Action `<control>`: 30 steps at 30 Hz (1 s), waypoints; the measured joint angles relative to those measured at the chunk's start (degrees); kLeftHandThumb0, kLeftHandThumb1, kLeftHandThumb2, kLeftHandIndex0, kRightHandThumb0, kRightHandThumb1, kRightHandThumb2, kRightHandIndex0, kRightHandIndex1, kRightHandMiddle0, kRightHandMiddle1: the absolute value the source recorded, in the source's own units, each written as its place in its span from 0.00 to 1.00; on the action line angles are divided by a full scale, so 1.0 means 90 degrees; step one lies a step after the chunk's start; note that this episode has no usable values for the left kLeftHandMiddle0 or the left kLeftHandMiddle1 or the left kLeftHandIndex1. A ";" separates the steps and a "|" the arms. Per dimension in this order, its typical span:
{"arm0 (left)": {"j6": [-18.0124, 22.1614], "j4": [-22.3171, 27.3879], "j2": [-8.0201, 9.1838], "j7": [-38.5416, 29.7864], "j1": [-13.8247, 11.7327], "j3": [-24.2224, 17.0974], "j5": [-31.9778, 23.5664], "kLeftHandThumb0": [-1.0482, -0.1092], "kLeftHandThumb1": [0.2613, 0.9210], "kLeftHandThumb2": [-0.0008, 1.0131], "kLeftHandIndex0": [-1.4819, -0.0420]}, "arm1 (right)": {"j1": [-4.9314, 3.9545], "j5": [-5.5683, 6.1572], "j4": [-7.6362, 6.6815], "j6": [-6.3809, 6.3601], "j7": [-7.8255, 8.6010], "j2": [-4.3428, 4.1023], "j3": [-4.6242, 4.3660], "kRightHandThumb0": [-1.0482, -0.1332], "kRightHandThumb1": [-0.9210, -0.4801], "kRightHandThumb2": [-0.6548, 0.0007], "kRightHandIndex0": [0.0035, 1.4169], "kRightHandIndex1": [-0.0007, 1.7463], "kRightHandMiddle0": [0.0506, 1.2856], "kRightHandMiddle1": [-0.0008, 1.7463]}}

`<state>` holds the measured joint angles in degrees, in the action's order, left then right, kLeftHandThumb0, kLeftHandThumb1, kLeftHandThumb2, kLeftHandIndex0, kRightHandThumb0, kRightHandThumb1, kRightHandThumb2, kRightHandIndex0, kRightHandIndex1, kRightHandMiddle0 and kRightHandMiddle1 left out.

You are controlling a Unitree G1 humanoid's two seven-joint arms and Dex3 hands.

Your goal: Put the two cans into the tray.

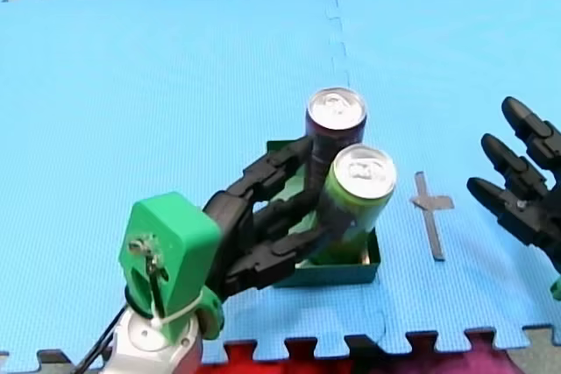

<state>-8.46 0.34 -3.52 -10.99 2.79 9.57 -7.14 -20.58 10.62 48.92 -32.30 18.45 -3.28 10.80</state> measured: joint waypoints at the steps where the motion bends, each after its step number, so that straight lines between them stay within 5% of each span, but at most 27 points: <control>1: -0.0021 0.0010 -0.0006 0.0009 0.0000 -0.0003 0.0000 0.00 1.00 0.21 0.88 | 0.0001 0.0000 -0.0005 0.0009 -0.0001 0.0000 -0.0001 0.13 0.01 1.00 0.30 0.00 0.26 0.00; 11: -0.0034 0.0041 -0.0129 0.0088 -0.0054 -0.0071 -0.0067 0.00 1.00 0.21 0.88 | 0.0003 0.0000 -0.0007 0.0022 0.0001 -0.0010 -0.0001 0.13 0.01 1.00 0.30 0.00 0.27 0.00; 20: 0.1019 0.0377 0.0057 0.1038 -0.0271 0.0156 0.1445 0.00 1.00 0.08 0.87 | 0.0010 0.0000 0.0000 0.0027 0.0005 -0.0014 0.0000 0.13 0.01 1.00 0.30 0.00 0.27 0.00; 30: 0.1006 0.1263 0.0087 0.1466 -0.0652 0.0379 0.2205 0.00 1.00 0.06 0.85 | 0.0008 0.0021 0.0026 0.0048 0.0037 -0.0022 0.0009 0.13 0.01 1.00 0.30 0.00 0.26 0.00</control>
<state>0.59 11.71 -2.73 2.20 -3.07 12.98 12.71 -20.51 10.81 49.15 -31.87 18.78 -3.48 10.88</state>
